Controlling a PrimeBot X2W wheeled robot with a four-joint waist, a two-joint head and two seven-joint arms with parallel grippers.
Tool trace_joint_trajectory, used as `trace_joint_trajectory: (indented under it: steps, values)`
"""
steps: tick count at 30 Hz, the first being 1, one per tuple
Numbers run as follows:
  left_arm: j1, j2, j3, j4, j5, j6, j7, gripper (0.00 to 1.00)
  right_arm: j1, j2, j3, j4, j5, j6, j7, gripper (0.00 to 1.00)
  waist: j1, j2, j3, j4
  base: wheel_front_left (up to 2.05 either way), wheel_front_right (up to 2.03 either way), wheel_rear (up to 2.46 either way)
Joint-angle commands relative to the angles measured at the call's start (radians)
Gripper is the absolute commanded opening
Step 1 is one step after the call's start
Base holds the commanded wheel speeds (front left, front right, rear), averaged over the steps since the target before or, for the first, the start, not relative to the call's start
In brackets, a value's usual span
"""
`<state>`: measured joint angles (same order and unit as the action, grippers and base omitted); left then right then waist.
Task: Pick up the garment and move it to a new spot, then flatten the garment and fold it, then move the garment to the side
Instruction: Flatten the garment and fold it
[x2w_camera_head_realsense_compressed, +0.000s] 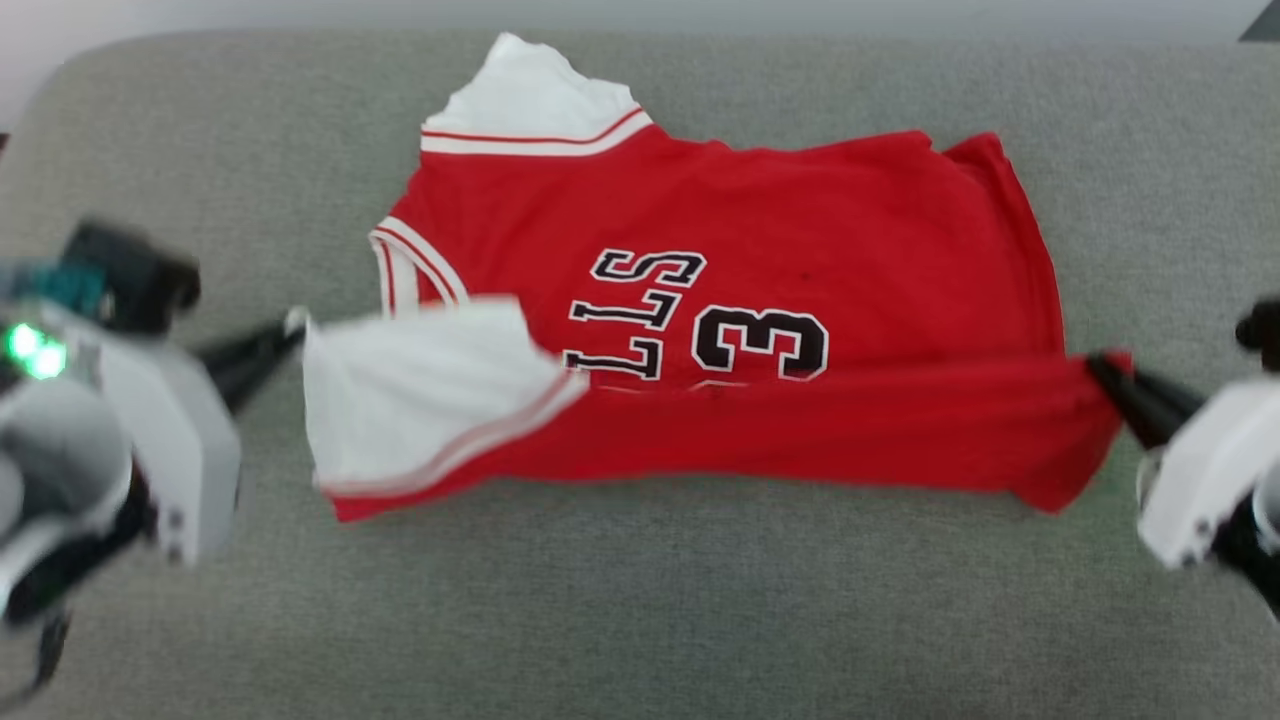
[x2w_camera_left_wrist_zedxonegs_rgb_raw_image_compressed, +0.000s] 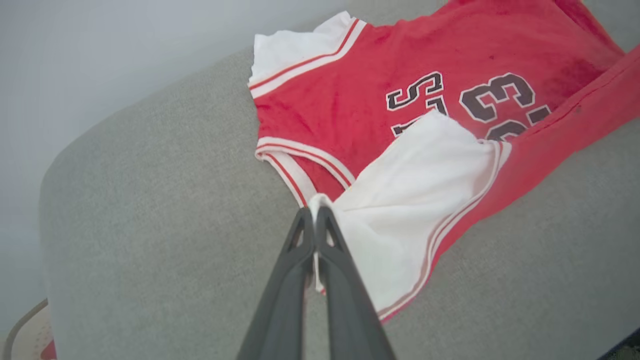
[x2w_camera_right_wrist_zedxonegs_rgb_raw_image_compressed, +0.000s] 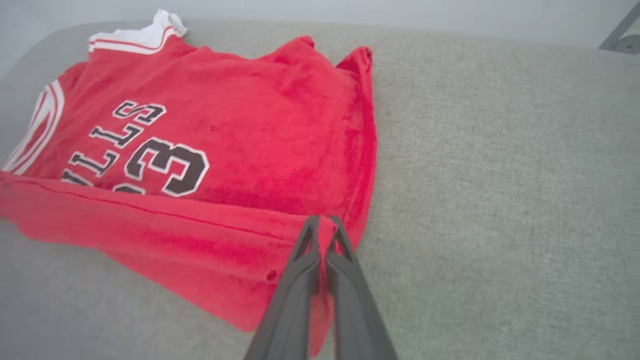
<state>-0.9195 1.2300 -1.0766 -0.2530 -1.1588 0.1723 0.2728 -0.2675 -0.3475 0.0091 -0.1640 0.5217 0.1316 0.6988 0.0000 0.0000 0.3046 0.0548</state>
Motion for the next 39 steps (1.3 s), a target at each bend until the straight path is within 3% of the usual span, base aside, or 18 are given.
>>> trace_joint_trajectory:
  steps: [1,8,13,19,27,28,29,30,31,32,33,34,39]
  values:
    - [-0.058,-0.052,0.010,0.066,0.025,-0.041,0.027,0.00,-0.065,-0.001,0.022,0.053,-0.023,-0.002,-0.026,0.00,0.0000,0.0000,0.023,-0.018,0.00,0.00,0.00]
    - [-0.209,-0.235,0.003,0.375,0.079,-0.177,0.076,0.00,-0.260,0.007,0.107,0.272,-0.059,-0.002,-0.110,0.00,0.0000,0.0000,0.060,-0.039,0.00,0.00,0.00]
    - [-0.250,-0.347,-0.027,0.599,0.075,-0.248,0.106,0.00,-0.352,0.017,0.170,0.426,-0.059,-0.002,-0.161,0.00,0.0000,0.0000,0.079,-0.048,0.00,0.00,0.00]
    - [-0.244,-0.453,-0.062,0.800,0.035,-0.287,0.146,0.00,-0.414,0.014,0.252,0.556,-0.022,-0.002,-0.195,0.00,0.0000,0.0000,0.086,-0.053,0.00,0.00,0.00]
    - [-0.248,-0.534,-0.079,0.957,-0.029,-0.303,0.189,0.00,-0.473,-0.002,0.325,0.656,0.030,-0.002,-0.212,0.00,0.0000,0.0000,0.073,-0.054,0.00,0.00,0.00]
    - [-0.254,-0.539,-0.076,0.968,-0.036,-0.304,0.188,0.10,-0.481,-0.006,0.332,0.660,0.033,-0.002,-0.216,0.00,0.0000,0.0000,0.069,-0.054,0.00,0.00,0.00]
    - [-0.260,-0.542,-0.077,0.973,-0.038,-0.304,0.187,0.28,-0.486,-0.011,0.337,0.662,0.039,-0.002,-0.220,0.05,0.0000,0.0000,0.065,-0.052,0.00,0.00,0.00]
    - [-0.266,-0.544,-0.078,0.976,-0.038,-0.305,0.184,0.42,-0.488,-0.014,0.340,0.666,0.046,-0.002,-0.224,0.24,0.0000,0.0000,0.060,-0.050,0.00,0.00,0.00]
    - [-0.266,-0.544,-0.078,0.976,-0.038,-0.305,0.184,0.42,-0.488,-0.014,0.340,0.666,0.046,-0.002,-0.224,0.24,0.0000,0.0000,0.060,-0.050,0.00,0.00,0.00]
    - [-0.269,-0.544,-0.075,0.977,-0.042,-0.303,0.180,0.51,-0.489,-0.021,0.345,0.667,0.048,-0.002,-0.229,0.43,0.0000,0.0000,0.054,-0.048,0.00,0.00,0.00]
    - [-0.273,-0.542,-0.074,0.974,-0.042,-0.303,0.172,0.78,-0.491,-0.027,0.351,0.663,0.050,-0.002,-0.236,0.75,0.0000,0.0000,0.049,-0.046,0.00,0.00,0.00]
    - [-0.276,-0.536,-0.074,0.971,-0.041,-0.303,0.165,1.00,-0.490,-0.032,0.351,0.660,0.057,-0.002,-0.242,1.00,0.0000,0.0000,0.044,-0.045,0.00,0.00,0.00]
    - [-0.271,-0.509,-0.073,0.936,-0.050,-0.303,0.156,1.00,-0.457,-0.055,0.342,0.623,0.070,-0.002,-0.291,1.00,0.0000,0.0000,0.013,-0.032,0.00,0.00,0.00]
